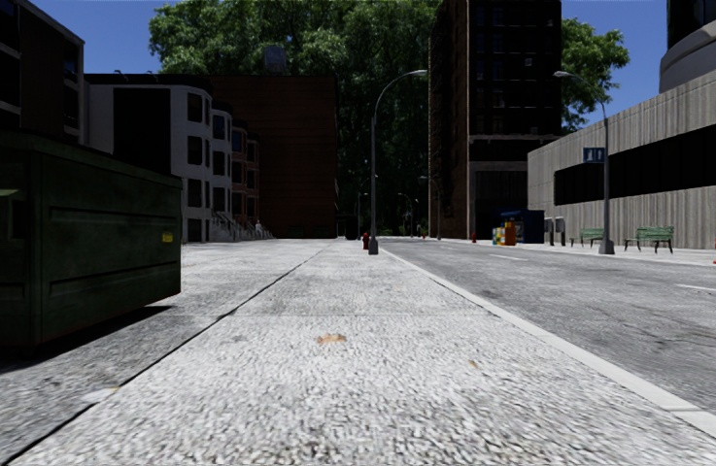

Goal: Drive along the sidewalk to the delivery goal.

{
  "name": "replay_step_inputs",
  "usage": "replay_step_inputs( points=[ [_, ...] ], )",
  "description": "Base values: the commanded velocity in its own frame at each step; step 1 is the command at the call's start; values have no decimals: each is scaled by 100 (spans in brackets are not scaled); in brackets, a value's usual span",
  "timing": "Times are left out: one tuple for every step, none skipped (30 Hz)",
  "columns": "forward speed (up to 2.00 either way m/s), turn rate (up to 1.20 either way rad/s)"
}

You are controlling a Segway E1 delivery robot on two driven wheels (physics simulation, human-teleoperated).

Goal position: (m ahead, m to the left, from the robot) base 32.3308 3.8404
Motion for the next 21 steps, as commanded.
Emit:
replay_step_inputs(
  points=[
    [200, 20],
    [200, 49],
    [200, 74],
    [200, 74],
    [200, 82],
    [200, 83],
    [200, 37],
    [200, 15],
    [200, 15],
    [200, 4],
    [200, 0],
    [200, 0],
    [200, 0],
    [200, 0],
    [200, 0],
    [200, 0],
    [200, 0],
    [200, 0],
    [200, 0],
    [200, 0],
    [200, 0]
  ],
)
